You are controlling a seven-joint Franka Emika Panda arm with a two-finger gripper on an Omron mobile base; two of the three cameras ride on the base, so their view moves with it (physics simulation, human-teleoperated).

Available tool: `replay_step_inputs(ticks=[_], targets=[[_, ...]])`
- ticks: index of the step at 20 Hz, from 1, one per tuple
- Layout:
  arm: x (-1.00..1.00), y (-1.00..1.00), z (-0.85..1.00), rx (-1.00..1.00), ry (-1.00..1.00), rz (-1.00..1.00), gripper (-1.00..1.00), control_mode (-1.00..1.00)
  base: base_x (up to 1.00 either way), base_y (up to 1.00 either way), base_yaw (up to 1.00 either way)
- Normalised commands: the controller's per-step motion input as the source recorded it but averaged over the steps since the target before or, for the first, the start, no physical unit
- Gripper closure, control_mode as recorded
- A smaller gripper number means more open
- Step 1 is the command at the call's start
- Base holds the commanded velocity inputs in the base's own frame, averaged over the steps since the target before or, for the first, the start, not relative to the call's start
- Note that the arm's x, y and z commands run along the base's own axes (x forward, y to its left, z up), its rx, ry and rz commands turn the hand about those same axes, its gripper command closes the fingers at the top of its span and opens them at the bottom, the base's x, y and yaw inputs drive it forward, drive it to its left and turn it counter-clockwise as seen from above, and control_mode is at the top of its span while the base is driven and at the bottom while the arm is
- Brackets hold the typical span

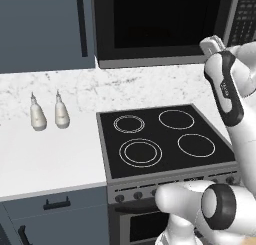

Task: Open the microwave, place the bowl with waffle inside the microwave, then close the microwave door and turn it on.

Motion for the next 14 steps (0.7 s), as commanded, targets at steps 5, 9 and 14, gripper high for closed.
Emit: replay_step_inputs(ticks=[5, 9, 14], targets=[[-1.0, -0.46, 0.0, 0.0, -0.15, -0.05, 1.0, -1.0, 0.0, 0.0, 0.0], [-1.0, -0.69, 0.0, 0.08, -0.02, -0.13, 1.0, -1.0, 0.0, 0.0, 0.0], [-0.85, -0.83, 0.11, 0.16, 0.0, -0.16, 1.0, -1.0, 0.0, 0.0, 0.0]])
